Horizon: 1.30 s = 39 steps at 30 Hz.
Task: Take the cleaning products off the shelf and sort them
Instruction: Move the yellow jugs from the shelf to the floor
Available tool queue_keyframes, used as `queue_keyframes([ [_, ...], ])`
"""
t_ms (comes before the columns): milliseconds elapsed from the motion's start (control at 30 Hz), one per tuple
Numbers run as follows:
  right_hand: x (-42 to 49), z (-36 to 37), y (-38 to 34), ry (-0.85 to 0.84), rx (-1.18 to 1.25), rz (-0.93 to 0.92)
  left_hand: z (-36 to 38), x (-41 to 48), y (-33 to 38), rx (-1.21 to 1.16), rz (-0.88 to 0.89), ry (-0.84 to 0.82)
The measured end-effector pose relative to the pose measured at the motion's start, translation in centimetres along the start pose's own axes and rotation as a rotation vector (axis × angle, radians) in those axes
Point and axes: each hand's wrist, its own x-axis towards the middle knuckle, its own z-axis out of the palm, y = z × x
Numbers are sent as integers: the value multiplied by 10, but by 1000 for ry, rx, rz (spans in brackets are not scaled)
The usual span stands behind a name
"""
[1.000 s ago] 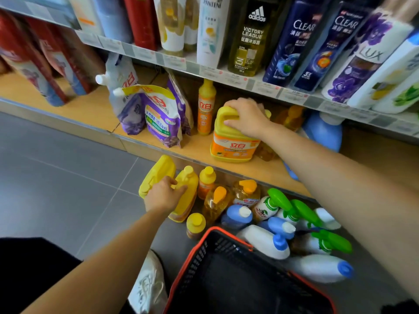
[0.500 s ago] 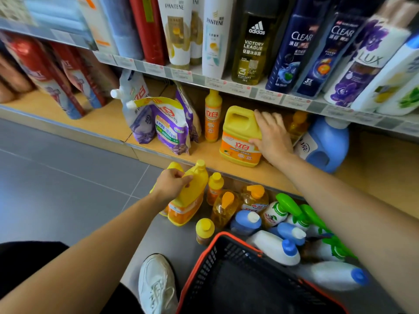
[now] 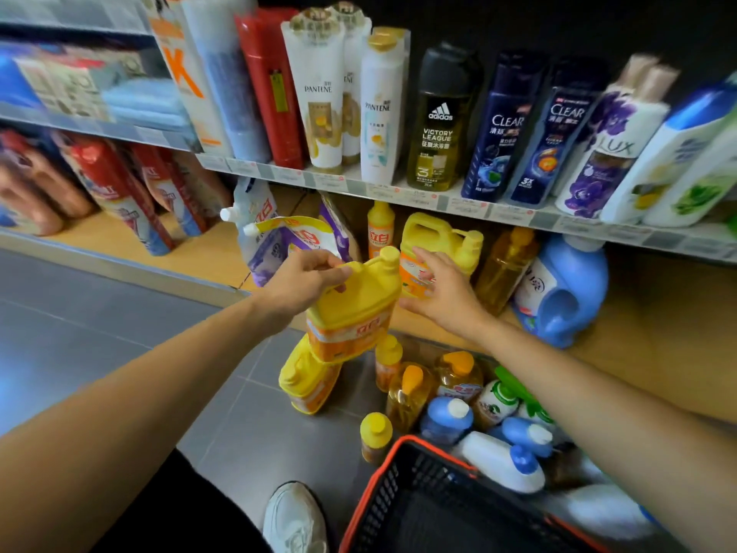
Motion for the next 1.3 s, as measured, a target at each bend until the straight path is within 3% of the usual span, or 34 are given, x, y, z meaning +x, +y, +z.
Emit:
queue_keyframes([
  [67, -1, -1, -12, -102, 190, 49, -3, 7, 9, 37, 68, -67],
  [200, 3, -18, -15, -141, 281, 57, 8, 27, 20, 79, 158, -163],
  [400, -12, -30, 13, 167, 121, 152, 45, 69, 27, 131, 208, -265],
  [533, -25, -19, 39, 253, 91, 235, 75, 90, 9, 151, 170, -323],
  [600, -30, -13, 49, 295, 98, 266, 90, 97, -4, 133, 225, -246],
  [667, -30, -11, 58, 342, 132, 288, 101, 103, -17, 89, 280, -63],
  [733, -29, -9, 63, 392, 178, 343, 107, 104, -36, 28, 243, 30],
  [900, -27, -3, 76, 326, 212, 433, 116, 101, -90, -6, -5, 2],
  [1133, 0, -4, 82, 352, 392, 474, 125, 122, -90, -28, 9, 74],
  [1300, 10, 3, 88, 389, 446, 455, 125, 126, -89, -232, 58, -130],
])
